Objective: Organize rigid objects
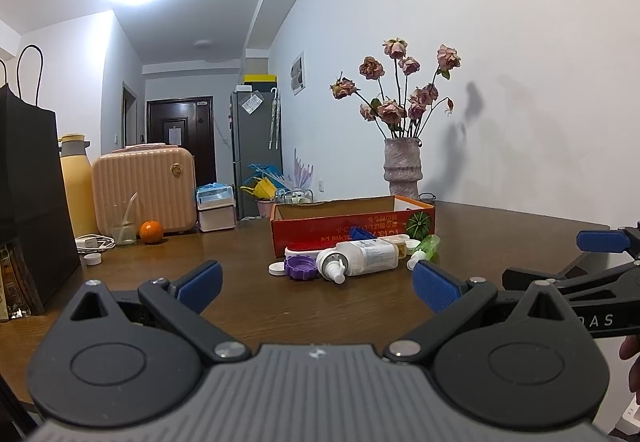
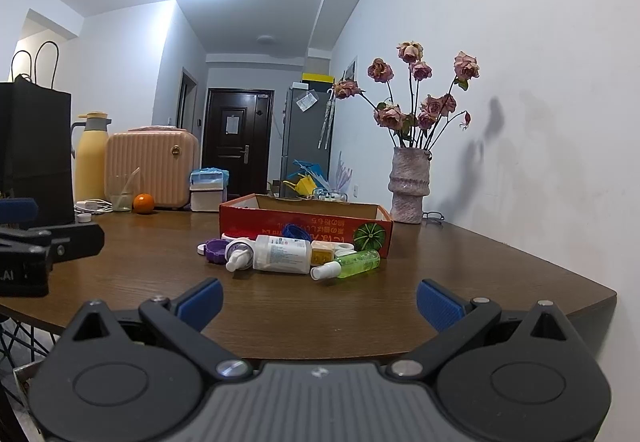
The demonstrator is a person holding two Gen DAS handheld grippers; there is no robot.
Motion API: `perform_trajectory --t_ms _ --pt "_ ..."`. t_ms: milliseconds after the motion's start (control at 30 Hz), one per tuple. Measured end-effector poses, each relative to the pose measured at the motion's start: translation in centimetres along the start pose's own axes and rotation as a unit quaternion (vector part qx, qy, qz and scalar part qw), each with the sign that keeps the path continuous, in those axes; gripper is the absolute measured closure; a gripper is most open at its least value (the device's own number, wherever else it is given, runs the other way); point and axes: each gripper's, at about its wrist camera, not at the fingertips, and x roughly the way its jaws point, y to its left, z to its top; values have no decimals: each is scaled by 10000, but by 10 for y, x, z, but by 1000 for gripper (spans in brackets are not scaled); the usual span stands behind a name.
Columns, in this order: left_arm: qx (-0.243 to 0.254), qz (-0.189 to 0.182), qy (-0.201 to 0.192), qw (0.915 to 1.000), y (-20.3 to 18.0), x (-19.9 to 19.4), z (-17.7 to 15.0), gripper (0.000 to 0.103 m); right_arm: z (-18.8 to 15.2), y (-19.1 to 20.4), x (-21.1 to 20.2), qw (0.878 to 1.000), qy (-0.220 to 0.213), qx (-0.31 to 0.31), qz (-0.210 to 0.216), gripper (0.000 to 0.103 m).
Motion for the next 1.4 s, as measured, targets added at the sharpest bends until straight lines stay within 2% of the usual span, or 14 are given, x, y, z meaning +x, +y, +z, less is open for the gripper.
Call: perform_trajectory --t_ms 1400 --pt "7 9 38 10000 2 1 -4 0 -3 1 1 10000 21 2 -5 0"
